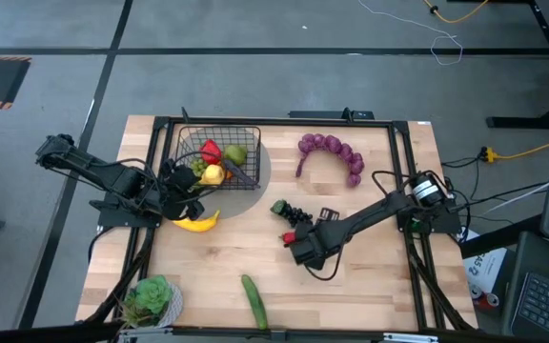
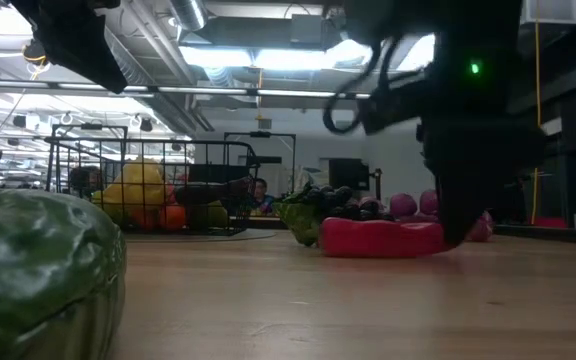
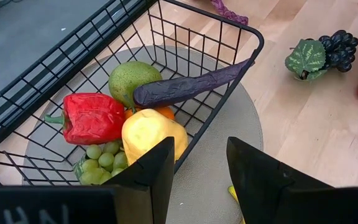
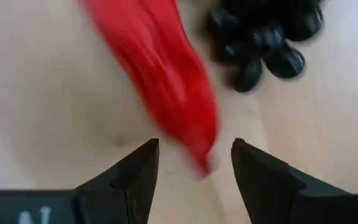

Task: Build produce basket
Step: Put the chili pepper into the wire basket

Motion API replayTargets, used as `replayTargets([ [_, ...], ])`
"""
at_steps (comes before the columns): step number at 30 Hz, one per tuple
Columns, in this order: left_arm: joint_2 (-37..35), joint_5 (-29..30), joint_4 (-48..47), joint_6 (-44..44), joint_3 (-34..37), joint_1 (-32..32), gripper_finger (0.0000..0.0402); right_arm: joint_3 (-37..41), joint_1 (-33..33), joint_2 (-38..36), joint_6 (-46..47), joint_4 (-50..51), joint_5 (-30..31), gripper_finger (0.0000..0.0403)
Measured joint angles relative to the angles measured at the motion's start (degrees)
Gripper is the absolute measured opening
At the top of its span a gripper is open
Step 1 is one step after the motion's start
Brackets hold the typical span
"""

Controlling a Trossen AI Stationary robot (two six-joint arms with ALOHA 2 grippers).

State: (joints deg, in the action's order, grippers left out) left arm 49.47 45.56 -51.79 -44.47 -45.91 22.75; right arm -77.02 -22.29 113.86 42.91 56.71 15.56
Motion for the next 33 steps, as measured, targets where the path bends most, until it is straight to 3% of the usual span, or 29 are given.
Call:
replayTargets([
  [10,0.00,0.00,0.00,-0.02,0.00,0.00,0.0142,3.02,-0.41,-0.02,1.62,-4.33,-1.01,0.0202],
  [17,0.00,0.00,-0.01,-0.04,0.00,0.00,0.0142,3.02,-0.84,-0.07,-6.27,-12.45,-4.52,0.0202],
  [22,0.00,0.00,-0.01,-0.13,0.00,-0.01,0.0142,2.95,-1.30,-0.07,-7.02,-12.66,-6.83,0.0202],
  [33,0.00,0.00,-0.02,-0.13,0.00,0.00,0.0142,2.95,-1.54,-0.07,-4.21,-12.23,-3.95,0.0202],
])
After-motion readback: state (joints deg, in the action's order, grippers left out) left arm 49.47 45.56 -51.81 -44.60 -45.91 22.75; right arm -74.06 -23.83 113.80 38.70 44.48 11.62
